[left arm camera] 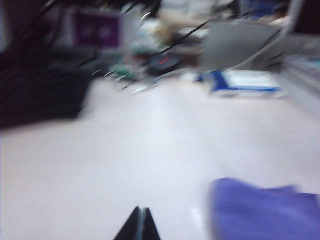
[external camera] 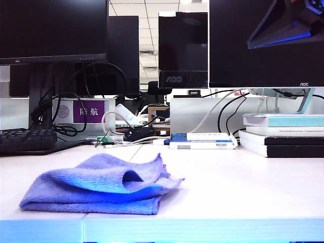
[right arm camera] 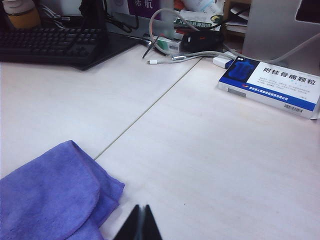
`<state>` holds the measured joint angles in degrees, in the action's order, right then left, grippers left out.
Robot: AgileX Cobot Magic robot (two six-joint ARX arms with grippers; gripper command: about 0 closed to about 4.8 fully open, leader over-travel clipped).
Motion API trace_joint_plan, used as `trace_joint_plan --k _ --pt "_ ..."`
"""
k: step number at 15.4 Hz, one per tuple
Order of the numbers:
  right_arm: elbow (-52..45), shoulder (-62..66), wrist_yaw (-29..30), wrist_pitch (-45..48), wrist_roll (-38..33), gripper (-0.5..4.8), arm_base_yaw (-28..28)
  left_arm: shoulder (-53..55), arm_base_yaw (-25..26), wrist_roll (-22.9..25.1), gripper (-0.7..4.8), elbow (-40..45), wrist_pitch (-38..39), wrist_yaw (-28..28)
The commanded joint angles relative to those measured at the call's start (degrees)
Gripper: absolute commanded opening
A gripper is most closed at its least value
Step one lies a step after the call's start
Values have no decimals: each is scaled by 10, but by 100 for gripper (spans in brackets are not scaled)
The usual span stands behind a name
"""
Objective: Wipe the table from front to back using the rag.
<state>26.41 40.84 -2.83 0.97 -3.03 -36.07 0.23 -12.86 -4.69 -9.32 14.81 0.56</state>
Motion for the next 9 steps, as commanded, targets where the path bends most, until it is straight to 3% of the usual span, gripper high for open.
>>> trace_joint_plan --k 1,3,9 --pt "1 -1 1 8 -2 -1 0 -2 56 2 -5 11 -2 -29" --pt "1 -1 1 8 -2 -1 0 -2 81 2 -5 35 -3 -41" --pt "1 0 2 7 -2 -1 0 -2 84 18 -5 83 -25 -27"
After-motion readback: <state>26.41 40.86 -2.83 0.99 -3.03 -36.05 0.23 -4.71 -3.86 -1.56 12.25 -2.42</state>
